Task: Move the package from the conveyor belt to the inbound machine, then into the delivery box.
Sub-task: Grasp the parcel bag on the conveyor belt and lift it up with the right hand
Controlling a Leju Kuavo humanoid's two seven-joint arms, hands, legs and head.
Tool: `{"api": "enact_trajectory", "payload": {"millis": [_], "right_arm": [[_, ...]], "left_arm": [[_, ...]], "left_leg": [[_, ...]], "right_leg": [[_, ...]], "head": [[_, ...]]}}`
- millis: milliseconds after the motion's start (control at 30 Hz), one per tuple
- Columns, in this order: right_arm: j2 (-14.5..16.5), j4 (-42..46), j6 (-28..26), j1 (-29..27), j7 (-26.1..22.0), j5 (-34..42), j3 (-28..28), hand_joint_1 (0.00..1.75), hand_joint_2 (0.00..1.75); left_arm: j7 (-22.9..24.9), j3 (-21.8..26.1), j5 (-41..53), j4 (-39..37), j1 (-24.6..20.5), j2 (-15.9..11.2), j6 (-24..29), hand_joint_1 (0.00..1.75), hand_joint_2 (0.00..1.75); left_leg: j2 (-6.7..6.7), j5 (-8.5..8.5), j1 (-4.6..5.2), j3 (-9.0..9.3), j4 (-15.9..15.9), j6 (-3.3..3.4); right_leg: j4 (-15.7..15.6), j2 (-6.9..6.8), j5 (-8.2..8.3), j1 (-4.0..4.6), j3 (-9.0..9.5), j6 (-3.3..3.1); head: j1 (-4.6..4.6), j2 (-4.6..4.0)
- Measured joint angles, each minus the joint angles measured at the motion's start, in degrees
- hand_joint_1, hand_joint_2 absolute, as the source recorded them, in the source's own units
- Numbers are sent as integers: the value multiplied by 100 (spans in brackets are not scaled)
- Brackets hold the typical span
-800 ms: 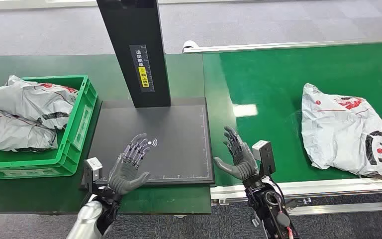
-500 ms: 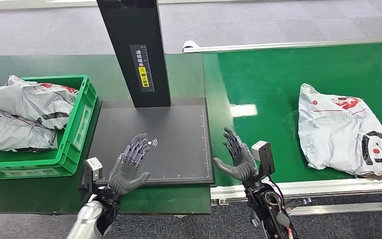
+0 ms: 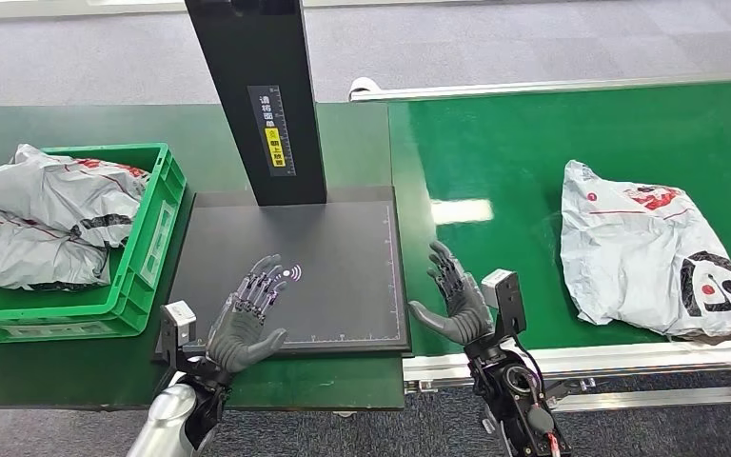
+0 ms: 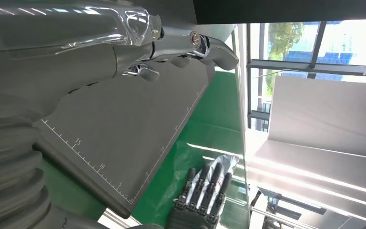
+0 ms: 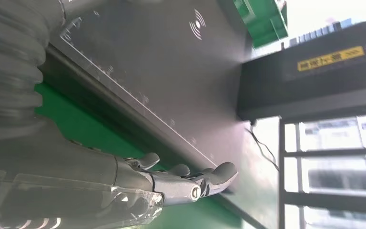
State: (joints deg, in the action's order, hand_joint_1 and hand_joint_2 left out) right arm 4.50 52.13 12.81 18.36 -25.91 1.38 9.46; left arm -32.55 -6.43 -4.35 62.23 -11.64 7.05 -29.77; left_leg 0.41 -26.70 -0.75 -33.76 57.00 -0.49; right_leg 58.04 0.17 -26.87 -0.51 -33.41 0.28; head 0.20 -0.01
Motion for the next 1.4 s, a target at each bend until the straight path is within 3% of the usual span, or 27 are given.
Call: {"api": "enact_trajectory", "payload": {"millis": [233, 467, 700, 1033, 1267, 1400], "right_arm": [[-24, 374, -170, -32, -607, -195, 5, 0, 175], [-221, 778, -332, 16, -466, -603, -16, 0, 175], [-404, 872, 253, 95, -339, -354, -119, 0, 175], [-457, 871, 335, 95, -334, -295, -148, 0, 175], [-497, 738, 1319, 178, -90, 583, -219, 0, 175], [-503, 720, 1360, 190, -77, 638, -229, 0, 175]], "left_arm": [[-1, 0, -52, 0, 3, -1, 2, 0, 175], [-20, 0, -103, 0, 3, -9, -22, 0, 175], [-20, 1, -120, 0, 3, -16, -26, 0, 175], [-21, 0, -120, 0, 3, -18, -26, 0, 175], [-54, 0, -122, -2, -2, -25, -55, 0, 175], [-59, 0, -122, -2, -2, -25, -56, 0, 175]], "left_leg": [[0, 0, 0, 1, 0, 0], [-1, 1, 0, 2, 1, 0], [-2, 0, 0, 3, 1, 0], [-1, 1, 0, 3, 1, 0], [-2, 1, 0, 4, 1, 0], [-2, 1, 0, 5, 1, 0]], "right_leg": [[0, 0, 0, 0, 0, 0], [0, 0, 1, -1, 2, 1], [0, 0, 1, 0, 3, 1], [0, 0, 1, 0, 4, 1], [0, 0, 1, 0, 4, 1], [0, 0, 1, 0, 4, 1]], "head": [[1, -1], [1, -1], [1, 0], [2, 0], [1, 1], [2, 1]]}}
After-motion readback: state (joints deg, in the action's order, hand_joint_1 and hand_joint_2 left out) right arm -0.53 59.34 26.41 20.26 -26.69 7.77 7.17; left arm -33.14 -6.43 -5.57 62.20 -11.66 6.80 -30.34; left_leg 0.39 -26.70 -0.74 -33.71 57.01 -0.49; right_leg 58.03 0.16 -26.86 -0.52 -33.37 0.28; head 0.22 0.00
